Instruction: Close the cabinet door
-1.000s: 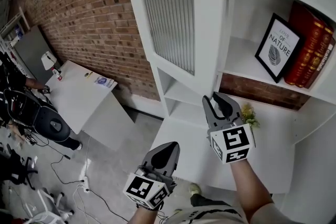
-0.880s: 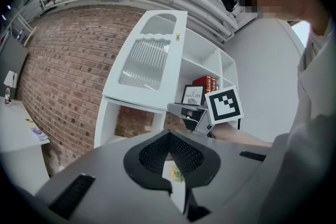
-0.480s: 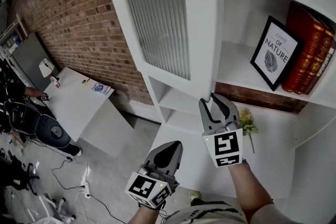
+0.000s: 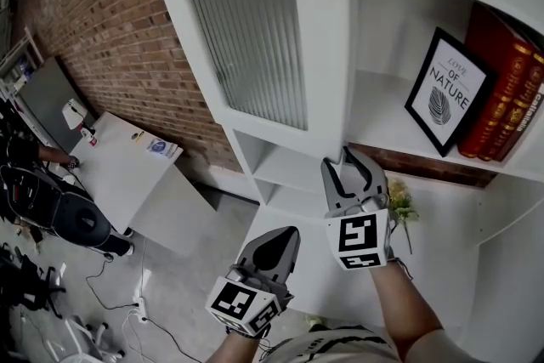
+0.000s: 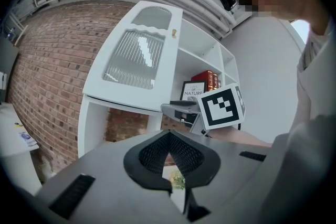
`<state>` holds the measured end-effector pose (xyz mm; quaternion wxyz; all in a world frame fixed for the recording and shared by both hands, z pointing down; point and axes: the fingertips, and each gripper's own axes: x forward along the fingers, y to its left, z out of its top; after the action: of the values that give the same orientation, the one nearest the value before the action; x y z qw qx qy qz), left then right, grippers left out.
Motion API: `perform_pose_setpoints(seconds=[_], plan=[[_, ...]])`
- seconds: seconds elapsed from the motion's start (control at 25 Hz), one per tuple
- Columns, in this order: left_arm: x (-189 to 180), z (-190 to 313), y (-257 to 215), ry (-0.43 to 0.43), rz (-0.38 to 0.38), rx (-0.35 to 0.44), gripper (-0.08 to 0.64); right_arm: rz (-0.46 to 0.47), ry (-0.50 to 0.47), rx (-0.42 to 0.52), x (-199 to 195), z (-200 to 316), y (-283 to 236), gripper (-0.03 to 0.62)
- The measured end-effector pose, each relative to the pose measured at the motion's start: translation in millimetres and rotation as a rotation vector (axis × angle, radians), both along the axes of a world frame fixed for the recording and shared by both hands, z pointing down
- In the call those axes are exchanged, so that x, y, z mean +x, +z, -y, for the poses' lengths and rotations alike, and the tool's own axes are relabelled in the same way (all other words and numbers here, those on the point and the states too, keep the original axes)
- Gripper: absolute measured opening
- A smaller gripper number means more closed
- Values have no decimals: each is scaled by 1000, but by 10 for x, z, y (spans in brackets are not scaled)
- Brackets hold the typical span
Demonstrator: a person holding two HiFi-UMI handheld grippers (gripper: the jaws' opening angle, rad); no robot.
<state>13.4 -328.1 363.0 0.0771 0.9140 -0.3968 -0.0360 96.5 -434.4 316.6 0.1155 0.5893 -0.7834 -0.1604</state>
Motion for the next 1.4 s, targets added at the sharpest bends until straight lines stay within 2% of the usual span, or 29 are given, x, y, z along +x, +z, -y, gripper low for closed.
perform_pose_setpoints(seconds=[0.88,1.24,1.4], plan=[[117,292,49,19,0,-15,11,-64,80,10,192,366,-14,155],[92,317,70,6,2,-20,11,-48,56,10,189,379,-5,156],[50,272,82,-4,3,-30,11,-8,49,18,214,356,-13,155]])
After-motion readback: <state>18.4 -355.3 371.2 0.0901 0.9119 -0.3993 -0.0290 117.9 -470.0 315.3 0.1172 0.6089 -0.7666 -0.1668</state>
